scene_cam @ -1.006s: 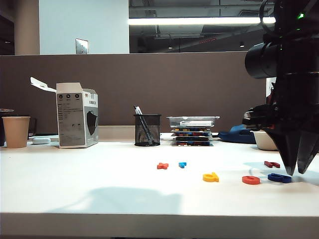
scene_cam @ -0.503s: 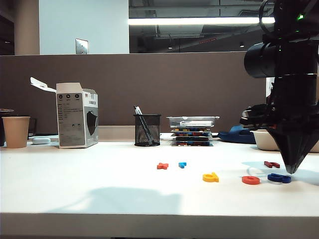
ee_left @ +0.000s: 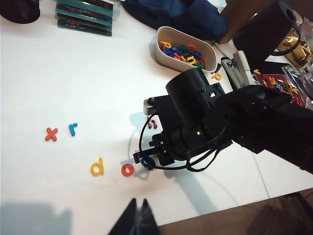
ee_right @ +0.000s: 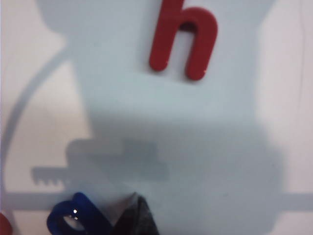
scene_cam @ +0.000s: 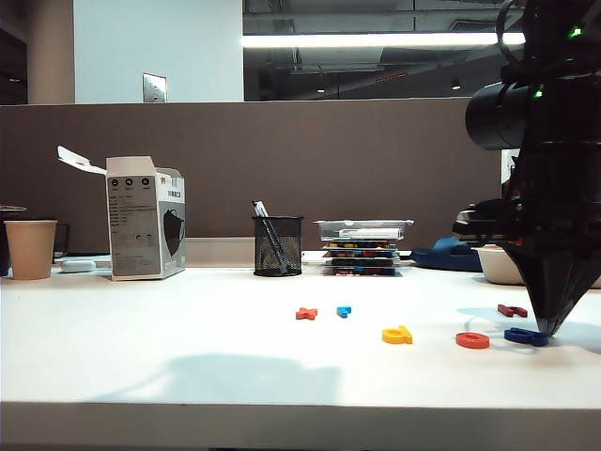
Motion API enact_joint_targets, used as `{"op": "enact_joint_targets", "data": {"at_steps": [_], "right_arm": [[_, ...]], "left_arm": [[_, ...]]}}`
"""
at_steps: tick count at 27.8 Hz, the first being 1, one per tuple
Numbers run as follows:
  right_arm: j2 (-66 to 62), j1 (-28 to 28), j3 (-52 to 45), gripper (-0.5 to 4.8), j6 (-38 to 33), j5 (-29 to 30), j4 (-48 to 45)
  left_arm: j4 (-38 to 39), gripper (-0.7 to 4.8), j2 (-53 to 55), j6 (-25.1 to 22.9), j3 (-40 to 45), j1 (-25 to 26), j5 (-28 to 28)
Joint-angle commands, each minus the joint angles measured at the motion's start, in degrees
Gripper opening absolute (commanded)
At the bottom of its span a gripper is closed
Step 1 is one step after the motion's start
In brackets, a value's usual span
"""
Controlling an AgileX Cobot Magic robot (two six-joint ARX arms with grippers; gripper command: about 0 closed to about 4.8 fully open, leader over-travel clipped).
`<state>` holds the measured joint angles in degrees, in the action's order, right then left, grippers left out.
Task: Select the appropriate letters from the row of letter magnets placed on the table to arrange into the word "dog".
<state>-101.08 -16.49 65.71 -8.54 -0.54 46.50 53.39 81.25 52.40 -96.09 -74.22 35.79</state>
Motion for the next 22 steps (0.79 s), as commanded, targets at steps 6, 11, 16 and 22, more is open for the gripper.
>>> {"op": "enact_joint_targets", "data": {"at_steps": [6,11,16,22], "right_arm": [[-0.8,-0.3,-1.4,-0.03,-0.1,5.7,1.7],[-0.8,-0.3,-1.4,-0.03,-0.1,5.6,3.0],[-0.8,-0.3,-1.4,-0.03,-0.2,3.2,3.4],[-0.8,0.6,-1.3,-0.02,-0.4,-4.4,4.3]], "left_arm": [[-0.3,-0.06,-0.1,-0.1,-0.1,0.1,0.2],[-0.3,-0.06,-0.1,-0.1,-0.1,0.1,0.2],[-0.3,-0.06,-0.1,-0.1,-0.1,0.1,0.2],[-0.3,-0.06,-0.1,-0.1,-0.1,0.1,0.2]]}}
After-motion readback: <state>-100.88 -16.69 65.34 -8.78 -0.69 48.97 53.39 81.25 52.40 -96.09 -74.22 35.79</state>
